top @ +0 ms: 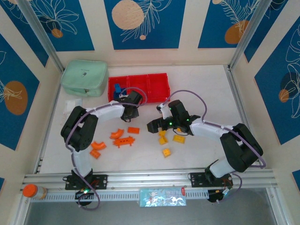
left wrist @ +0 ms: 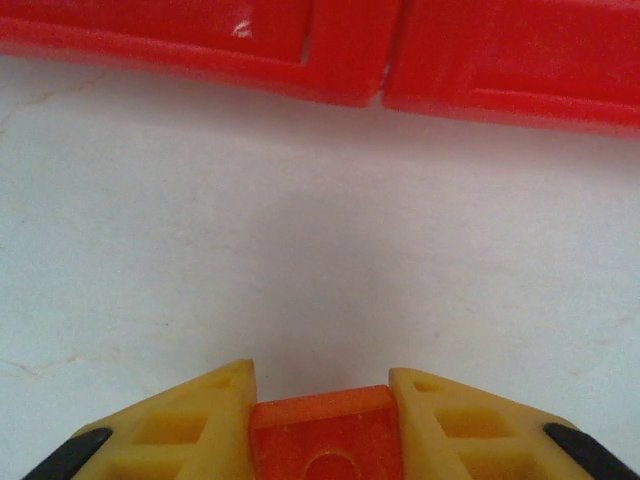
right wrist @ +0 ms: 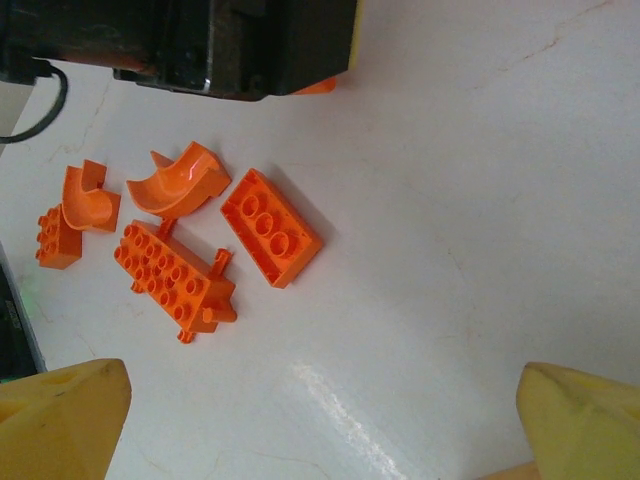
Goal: Sort the legos into containers by color
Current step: Pick up the lego from the center of the table, then place the lego in the container.
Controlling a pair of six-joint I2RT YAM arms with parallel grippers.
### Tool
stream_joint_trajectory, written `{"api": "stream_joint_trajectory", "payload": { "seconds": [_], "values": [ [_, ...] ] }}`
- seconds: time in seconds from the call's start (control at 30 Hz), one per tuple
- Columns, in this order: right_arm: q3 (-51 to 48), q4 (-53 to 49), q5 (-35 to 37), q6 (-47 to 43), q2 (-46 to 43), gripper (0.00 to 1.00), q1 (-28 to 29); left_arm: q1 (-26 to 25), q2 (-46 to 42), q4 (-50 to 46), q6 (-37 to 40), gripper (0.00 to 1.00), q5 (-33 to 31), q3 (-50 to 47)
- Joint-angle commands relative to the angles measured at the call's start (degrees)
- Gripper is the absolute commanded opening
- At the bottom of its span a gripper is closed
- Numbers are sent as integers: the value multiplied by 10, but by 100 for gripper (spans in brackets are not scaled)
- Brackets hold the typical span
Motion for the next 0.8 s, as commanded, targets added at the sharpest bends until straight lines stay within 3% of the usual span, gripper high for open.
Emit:
{"api": "stream_joint_trajectory", "payload": {
  "seconds": [0.0, 0.2, 0.63, 0.77],
  "values": [
    [15, -26, -12, 5, -31, 99, -10, -8, -39, 3, 20, 35, 12, 1],
    [40, -68, 5, 40, -58, 99, -31, -6, -31, -16, 79, 35, 8, 83],
    [51, -102, -8, 78, -115, 99, -85, 32, 150, -89, 160, 35, -3, 364],
    [52, -113, -11, 77, -136, 99, -93, 40, 188, -104, 173, 41, -4, 417]
  ]
}}
